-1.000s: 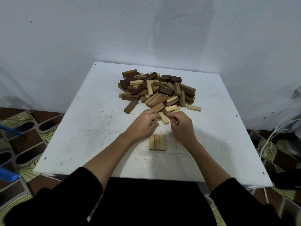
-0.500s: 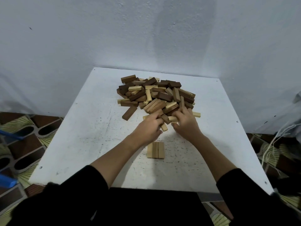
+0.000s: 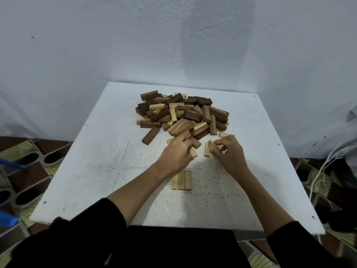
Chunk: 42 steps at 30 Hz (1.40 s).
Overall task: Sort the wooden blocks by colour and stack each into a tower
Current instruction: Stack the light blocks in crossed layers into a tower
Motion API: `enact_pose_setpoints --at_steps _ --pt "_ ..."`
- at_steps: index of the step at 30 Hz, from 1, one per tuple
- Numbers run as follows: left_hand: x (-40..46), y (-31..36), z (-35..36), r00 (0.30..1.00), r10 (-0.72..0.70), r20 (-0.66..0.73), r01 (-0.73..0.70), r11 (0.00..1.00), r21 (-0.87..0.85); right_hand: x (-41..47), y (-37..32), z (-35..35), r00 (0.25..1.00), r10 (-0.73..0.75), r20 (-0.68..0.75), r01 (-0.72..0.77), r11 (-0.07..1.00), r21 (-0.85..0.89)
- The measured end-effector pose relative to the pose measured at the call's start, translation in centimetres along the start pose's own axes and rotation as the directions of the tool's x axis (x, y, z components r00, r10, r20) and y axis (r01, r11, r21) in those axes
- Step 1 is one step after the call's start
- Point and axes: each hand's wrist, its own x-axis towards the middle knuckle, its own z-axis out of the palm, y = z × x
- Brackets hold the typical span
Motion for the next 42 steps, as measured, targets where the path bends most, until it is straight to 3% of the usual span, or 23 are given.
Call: enact_pose_setpoints --at_steps 5,10,21,27,42 --pt "0.1 0.5 -0.1 1.000 -0.002 0.012 0.003 0.999 -0.049 -0.1 0.5 0.5 0.991 0.124 0.048 -0.117 0.984 -0.135" --pt "-0.1 0.5 -0.1 0.997 0.043 0.057 -0.039 0.996 -0.077 0.2 0.3 1.0 0.988 0.143 0.065 -0.135 0.984 -0.120" --pt "1.1 0.8 0.0 0.975 0.162 0.149 -0.153 0.986 -0.070 0.1 -0.2 1.6 0.963 0.264 -0.049 -0.267 0.961 -0.075" --pt "1.5 1.1 0.1 0.971 0.195 0.138 -0.193 0.981 -0.031 -0.3 -0.8 2.1 0.989 0.150 0.011 -0.149 0.986 -0.076" --pt "2.0 1.3 0.4 0.962 0.214 0.168 -0.212 0.977 -0.033 -1.3 -0.1 0.2 0.986 0.093 0.137 -0.091 0.996 -0.015"
